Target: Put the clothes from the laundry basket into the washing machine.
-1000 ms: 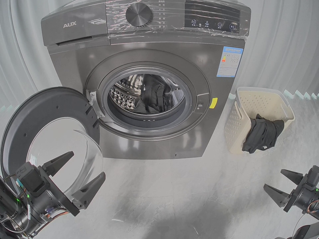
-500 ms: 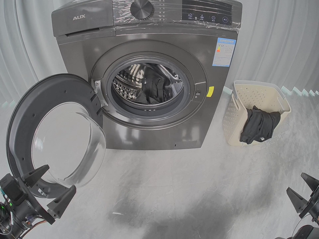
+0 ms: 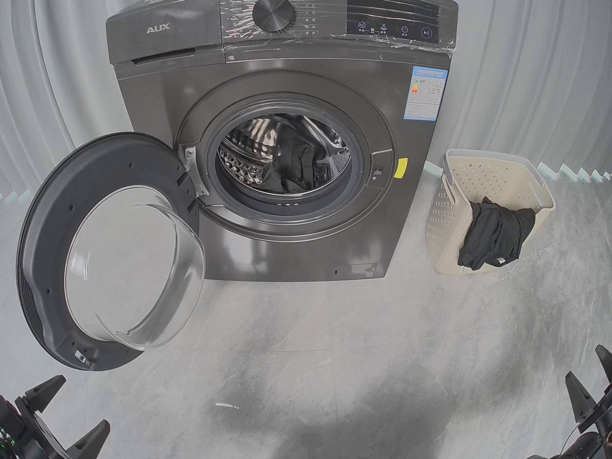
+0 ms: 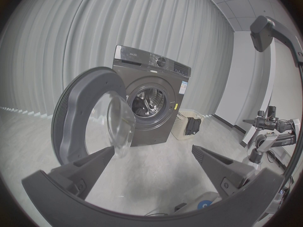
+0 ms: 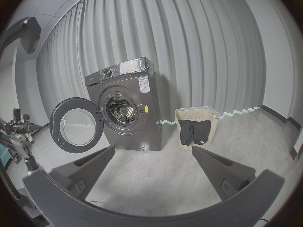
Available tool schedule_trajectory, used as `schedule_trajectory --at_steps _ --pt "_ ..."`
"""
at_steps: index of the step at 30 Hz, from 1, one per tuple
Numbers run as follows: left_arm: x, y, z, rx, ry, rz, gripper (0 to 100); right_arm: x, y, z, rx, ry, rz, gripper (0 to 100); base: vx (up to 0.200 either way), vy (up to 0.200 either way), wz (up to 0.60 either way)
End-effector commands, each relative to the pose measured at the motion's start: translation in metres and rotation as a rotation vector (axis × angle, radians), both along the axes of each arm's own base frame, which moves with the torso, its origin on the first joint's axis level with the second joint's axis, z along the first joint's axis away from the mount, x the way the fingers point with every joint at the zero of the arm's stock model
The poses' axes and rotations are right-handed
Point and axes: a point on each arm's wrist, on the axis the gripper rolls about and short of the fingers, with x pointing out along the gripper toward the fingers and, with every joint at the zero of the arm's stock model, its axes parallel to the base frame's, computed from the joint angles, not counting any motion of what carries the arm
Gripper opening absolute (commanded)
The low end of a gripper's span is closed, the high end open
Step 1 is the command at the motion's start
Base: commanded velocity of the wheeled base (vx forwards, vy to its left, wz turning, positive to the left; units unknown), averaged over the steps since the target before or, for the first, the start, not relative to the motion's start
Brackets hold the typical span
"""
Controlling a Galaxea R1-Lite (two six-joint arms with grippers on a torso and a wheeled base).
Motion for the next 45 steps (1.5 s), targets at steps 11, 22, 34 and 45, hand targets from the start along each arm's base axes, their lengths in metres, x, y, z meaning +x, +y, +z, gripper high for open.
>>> schedule_trajectory --at_steps 11,22,34,45 --pt "-0.024 -0.001 -0.022 -0.004 -0.12 0.273 100 -0.019 0.002 -0.017 -0.129 -0.111 -0.142 100 0.0 0.0 0.0" --pt "-0.024 0.002 -0.029 0.074 -0.061 0.399 100 -0.017 0.0 -0.025 -0.07 -0.022 -0.193 100 0.0 0.0 0.0" --pt "-0.024 0.002 -0.029 0.088 -0.072 0.376 100 -0.017 0.001 -0.027 -0.087 0.0 -0.143 100 0.0 -0.05 0.0" --pt "-0.024 0.002 -0.029 0.083 -0.07 0.391 100 -0.017 0.001 -0.027 -0.093 -0.003 -0.142 100 0.0 -0.2 0.0"
